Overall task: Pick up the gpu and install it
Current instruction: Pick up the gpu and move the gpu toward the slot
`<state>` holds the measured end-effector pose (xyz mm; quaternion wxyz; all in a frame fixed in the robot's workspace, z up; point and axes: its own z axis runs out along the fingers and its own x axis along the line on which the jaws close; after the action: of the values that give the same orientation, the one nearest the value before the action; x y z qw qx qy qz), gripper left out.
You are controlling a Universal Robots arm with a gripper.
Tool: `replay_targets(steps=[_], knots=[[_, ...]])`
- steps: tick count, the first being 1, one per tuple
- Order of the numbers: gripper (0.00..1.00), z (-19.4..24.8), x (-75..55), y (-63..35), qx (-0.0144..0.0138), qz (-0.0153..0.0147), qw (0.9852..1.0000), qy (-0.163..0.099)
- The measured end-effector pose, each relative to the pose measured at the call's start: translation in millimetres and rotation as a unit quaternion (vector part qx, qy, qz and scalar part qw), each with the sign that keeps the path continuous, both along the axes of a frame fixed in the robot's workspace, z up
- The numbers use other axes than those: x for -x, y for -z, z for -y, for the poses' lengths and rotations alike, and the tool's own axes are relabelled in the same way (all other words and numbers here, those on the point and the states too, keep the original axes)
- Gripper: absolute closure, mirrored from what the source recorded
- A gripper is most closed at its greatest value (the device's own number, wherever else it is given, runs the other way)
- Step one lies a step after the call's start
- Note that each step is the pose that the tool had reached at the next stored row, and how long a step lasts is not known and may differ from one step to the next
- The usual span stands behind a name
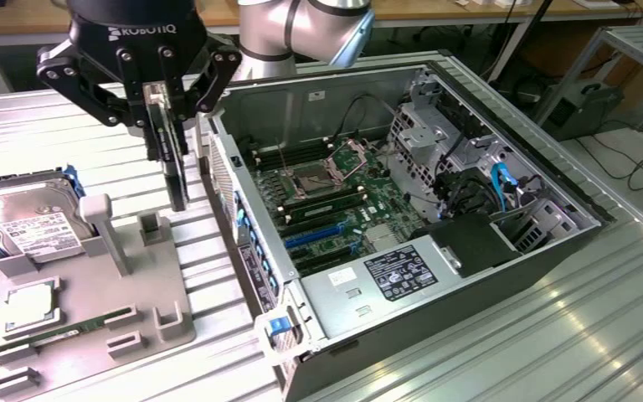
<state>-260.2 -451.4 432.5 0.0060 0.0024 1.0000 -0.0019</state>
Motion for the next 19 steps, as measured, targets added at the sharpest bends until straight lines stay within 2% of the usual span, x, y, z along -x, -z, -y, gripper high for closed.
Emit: replay_targets(steps=[19], knots=[[0.73,0.0,-41.9,0.0,0.0,0.0,1.0,0.0]])
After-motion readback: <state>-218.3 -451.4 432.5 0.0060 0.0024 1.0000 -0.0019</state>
